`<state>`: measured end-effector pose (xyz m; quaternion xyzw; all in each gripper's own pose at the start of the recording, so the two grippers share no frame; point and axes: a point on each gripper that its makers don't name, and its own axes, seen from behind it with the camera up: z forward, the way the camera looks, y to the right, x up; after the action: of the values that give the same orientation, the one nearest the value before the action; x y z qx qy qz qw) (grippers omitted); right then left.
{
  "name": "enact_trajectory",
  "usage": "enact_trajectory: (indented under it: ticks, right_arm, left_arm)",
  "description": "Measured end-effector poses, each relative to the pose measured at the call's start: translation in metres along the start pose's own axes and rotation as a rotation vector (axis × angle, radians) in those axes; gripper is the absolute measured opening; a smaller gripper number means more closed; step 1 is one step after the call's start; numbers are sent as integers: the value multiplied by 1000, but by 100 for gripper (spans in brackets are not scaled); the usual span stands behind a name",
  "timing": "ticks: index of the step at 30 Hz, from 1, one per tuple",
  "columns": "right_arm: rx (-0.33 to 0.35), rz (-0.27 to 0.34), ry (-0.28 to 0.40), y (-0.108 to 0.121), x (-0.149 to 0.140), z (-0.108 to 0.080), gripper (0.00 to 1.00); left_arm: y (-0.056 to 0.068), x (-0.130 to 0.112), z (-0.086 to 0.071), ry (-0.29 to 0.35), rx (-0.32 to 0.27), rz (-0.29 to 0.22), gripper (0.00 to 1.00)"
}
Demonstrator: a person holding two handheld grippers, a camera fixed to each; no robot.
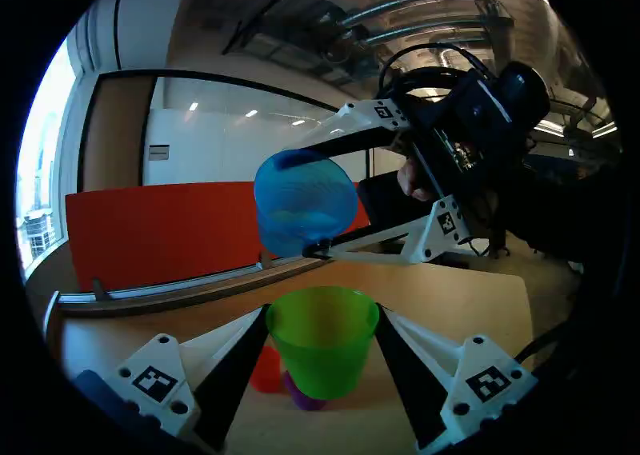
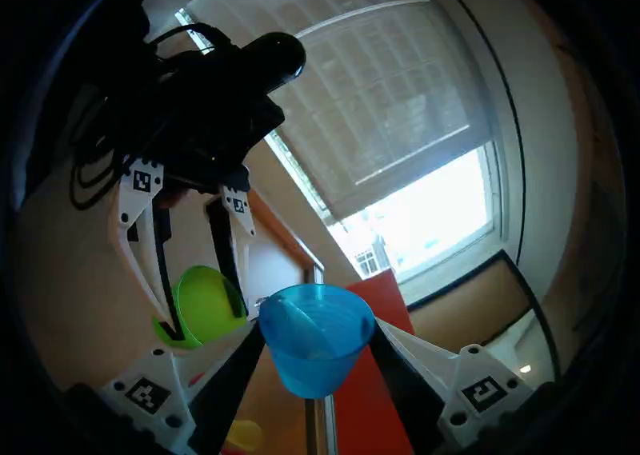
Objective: Pour water
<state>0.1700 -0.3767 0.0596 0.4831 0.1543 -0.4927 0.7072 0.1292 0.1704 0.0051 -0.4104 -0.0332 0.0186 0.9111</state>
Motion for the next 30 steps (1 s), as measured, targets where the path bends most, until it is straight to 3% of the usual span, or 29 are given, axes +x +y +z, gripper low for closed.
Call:
enact_trajectory:
  ticks: [30]
  right_arm:
    - [3, -55, -10, -1, -2, 1, 91]
  left_arm:
    - [1, -3, -1, -4, 3, 4, 90]
